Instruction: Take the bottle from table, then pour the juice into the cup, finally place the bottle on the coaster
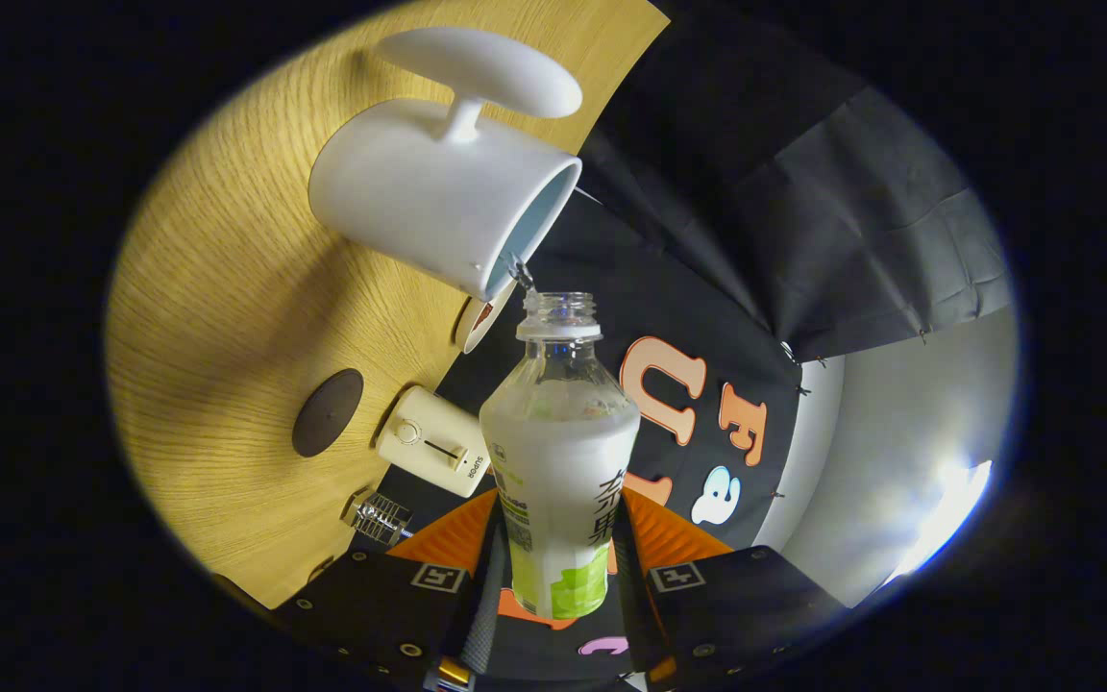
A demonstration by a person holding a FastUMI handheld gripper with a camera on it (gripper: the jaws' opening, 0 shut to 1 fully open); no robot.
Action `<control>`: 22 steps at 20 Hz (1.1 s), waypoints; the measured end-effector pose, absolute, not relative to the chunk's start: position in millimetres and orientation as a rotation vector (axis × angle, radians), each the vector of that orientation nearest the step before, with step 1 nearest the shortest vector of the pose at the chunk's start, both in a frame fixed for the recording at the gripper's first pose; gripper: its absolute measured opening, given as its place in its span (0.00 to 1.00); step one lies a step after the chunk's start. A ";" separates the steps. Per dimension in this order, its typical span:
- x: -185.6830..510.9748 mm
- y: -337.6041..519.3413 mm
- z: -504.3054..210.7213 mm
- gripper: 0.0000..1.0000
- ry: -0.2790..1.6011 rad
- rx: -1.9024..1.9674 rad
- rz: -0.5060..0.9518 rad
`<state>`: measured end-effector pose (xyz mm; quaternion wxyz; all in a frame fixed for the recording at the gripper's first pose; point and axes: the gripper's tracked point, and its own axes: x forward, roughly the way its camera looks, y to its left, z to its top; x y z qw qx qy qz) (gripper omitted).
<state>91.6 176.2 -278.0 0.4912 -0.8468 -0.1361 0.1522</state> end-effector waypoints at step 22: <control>83.9 200.5 -265.1 0.55 -0.486 -2.140 0.399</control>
